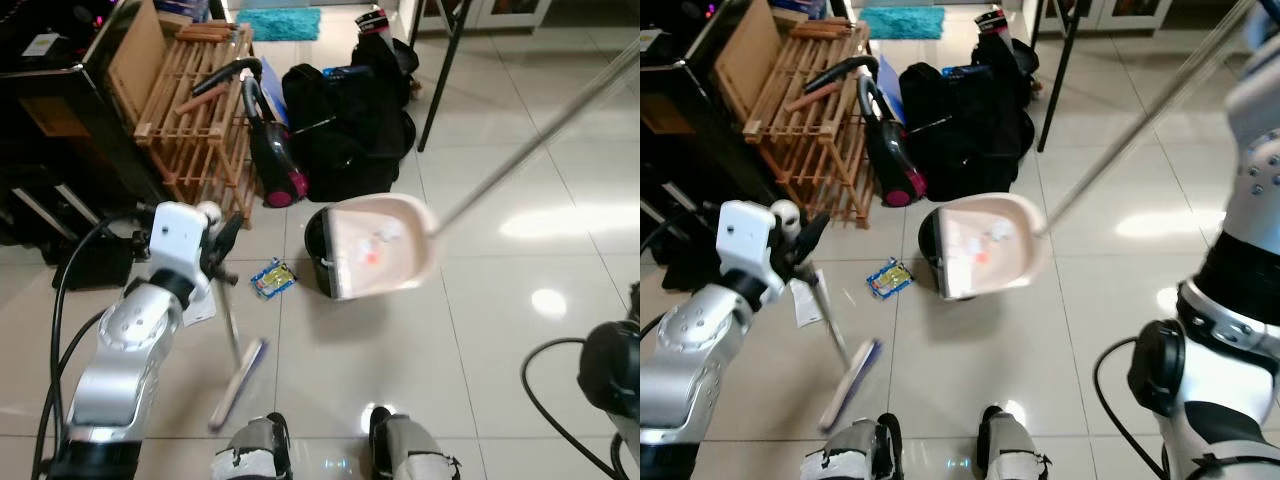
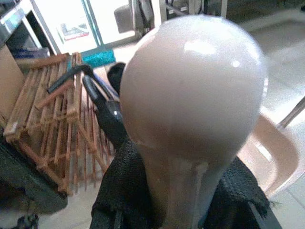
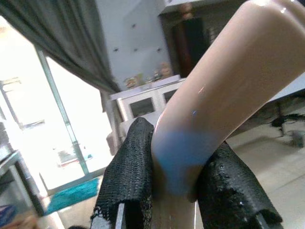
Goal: Sweep floor
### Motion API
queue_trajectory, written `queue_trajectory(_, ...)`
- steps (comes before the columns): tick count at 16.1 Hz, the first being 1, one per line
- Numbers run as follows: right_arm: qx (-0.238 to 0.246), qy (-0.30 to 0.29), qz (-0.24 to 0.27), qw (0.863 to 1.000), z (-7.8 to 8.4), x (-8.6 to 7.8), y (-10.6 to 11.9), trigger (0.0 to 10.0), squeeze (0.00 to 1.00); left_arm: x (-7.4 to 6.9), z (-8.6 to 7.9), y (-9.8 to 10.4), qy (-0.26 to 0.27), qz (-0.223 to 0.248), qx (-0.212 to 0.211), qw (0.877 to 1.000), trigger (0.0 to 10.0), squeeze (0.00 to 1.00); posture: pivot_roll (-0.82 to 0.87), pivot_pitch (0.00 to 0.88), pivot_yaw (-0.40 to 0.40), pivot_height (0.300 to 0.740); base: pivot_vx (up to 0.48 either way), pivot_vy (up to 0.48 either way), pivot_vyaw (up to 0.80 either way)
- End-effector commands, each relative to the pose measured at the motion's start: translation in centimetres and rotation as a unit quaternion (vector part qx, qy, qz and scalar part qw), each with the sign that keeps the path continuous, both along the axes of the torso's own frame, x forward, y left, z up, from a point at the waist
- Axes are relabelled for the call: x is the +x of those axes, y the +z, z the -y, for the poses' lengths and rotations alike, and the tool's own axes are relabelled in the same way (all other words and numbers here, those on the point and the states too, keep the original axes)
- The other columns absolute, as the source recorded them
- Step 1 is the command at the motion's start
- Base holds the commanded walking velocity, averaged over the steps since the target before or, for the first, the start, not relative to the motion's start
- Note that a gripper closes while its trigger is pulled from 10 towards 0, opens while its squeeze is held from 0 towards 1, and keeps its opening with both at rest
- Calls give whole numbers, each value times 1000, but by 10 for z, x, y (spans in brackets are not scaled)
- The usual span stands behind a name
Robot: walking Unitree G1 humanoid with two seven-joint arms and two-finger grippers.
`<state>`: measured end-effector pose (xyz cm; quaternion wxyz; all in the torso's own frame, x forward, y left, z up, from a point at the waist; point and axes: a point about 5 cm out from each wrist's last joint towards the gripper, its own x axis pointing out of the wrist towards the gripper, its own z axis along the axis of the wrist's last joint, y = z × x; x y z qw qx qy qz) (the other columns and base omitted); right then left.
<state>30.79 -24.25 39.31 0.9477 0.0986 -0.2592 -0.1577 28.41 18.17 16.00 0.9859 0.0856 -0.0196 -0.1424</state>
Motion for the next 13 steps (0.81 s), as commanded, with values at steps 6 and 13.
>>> queue_trajectory(6, 4, 19, 28, 999, -12, 0, 11, 10000, 0, 2, 0, 3, 2, 18, 2, 1000, 10000, 0, -55, 118, 33, 740, 401, 0, 0)
queue_trajectory(13, 21, 2, 29, 999, -10, -2, 2, 10000, 0, 3, 2, 2, -8, 15, 0, 1000, 10000, 0, -49, 104, 40, 740, 412, 0, 0)
